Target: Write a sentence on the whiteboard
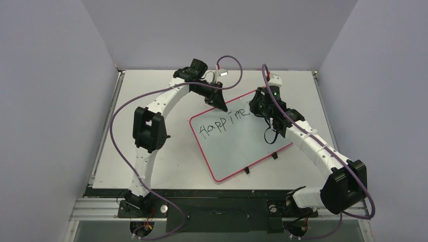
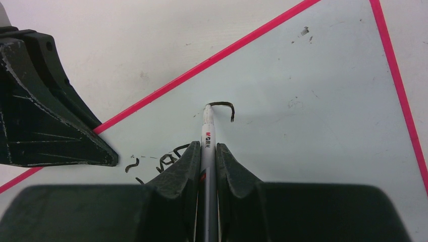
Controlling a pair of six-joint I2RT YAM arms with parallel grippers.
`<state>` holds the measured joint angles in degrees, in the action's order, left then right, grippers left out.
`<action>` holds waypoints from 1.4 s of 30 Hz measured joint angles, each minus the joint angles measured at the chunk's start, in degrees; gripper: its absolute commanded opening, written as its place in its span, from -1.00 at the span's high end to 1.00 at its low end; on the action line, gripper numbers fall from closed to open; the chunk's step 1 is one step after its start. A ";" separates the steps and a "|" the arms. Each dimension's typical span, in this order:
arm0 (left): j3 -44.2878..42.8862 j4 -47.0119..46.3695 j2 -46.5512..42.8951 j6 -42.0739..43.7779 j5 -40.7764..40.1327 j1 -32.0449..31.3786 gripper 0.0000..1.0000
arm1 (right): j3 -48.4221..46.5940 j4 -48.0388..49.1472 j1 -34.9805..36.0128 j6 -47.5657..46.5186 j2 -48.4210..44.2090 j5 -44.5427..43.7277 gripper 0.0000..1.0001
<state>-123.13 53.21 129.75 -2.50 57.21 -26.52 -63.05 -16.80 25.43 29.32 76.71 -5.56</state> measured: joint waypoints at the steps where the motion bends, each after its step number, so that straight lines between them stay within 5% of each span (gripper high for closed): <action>1: 0.00 0.02 0.00 0.00 -0.07 0.00 1.00 | 0.15 0.17 0.09 0.02 0.00 0.02 1.00; 42: 0.66 -0.04 -0.33 -0.02 -0.42 0.02 1.00 | 6.40 -1.84 -0.44 1.64 -4.66 -2.89 1.00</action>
<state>-122.48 53.17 129.43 -2.52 56.80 -26.50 -56.64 -18.63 24.99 30.96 72.05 -8.45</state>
